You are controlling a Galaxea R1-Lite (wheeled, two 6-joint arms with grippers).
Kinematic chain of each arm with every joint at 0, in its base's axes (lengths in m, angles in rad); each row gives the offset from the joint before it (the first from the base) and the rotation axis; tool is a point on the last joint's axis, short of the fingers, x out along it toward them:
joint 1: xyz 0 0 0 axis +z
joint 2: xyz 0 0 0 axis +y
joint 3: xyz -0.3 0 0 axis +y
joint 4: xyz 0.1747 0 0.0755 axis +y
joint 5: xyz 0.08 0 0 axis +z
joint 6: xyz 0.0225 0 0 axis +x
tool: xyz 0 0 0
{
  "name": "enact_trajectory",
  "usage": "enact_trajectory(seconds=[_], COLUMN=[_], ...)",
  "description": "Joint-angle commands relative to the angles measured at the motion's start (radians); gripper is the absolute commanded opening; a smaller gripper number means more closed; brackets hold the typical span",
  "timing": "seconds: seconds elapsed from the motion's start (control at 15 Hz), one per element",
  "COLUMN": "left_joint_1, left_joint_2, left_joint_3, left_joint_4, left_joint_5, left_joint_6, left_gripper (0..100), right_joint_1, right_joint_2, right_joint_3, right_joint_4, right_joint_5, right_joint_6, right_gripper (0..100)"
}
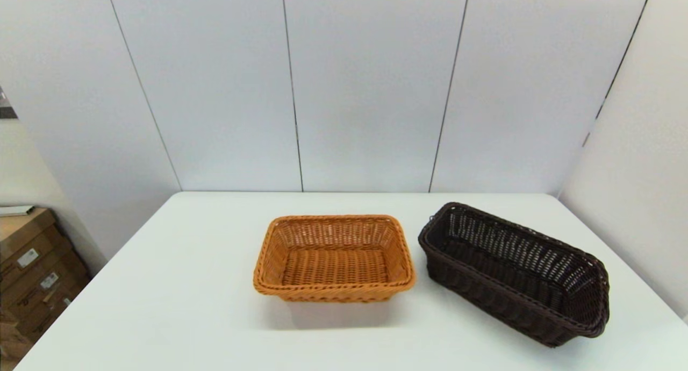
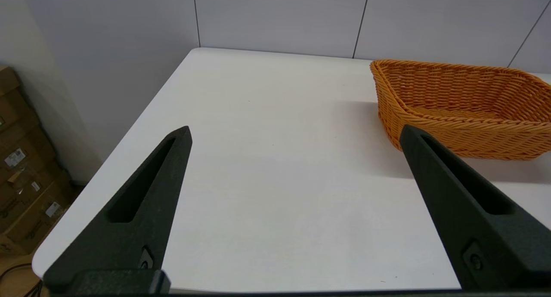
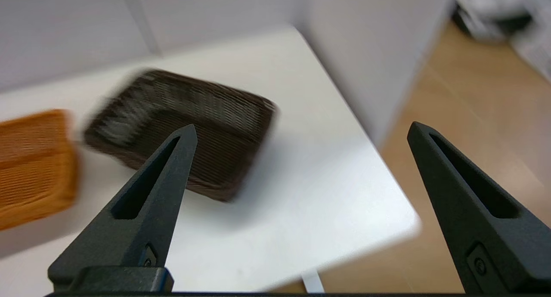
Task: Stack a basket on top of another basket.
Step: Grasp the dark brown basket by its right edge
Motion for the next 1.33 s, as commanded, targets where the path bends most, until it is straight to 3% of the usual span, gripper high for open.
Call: enact_trajectory(seconds=[0.07,0.2,0.53,0.67,0.8,1.07,1.2,1.33], left_joint_1=[0.000,0.000,0.000,0.000,0.000,0.000,0.000,0.000], left_joint_2=[0.000,0.001,0.001,0.001,0.001,0.000,0.001,0.001], left_joint_3=[0.000,0.000,0.000,0.000,0.000,0.000,0.000,0.000], left_joint_4=[0.000,0.000,0.000,0.000,0.000,0.000,0.000,0.000], left_joint_5=[0.000,0.000,0.000,0.000,0.000,0.000,0.000,0.000], left_joint_6=[-0.001,-0.001,-0.001,-0.001,-0.001,-0.001,-0.001,-0.001], left_gripper=[100,100,100,100,100,100,100,100], right_joint_1=[-0.037,-0.009,0.061,0.060,0.060,0.055,0.052,0.052], right_joint_2=[0.368,0.451,0.652,0.715,0.762,0.925,1.014,1.080], right_joint_3=[-0.163,-0.160,-0.131,-0.088,-0.016,0.142,0.165,0.169], right_joint_4=[0.173,0.178,0.174,0.162,0.075,-0.175,-0.260,-0.289], right_joint_5=[-0.084,-0.068,0.154,0.206,0.248,0.249,0.249,0.251], right_joint_6=[0.063,0.113,0.346,0.388,0.411,0.449,0.461,0.460], right_gripper=[100,100,100,100,100,100,100,100])
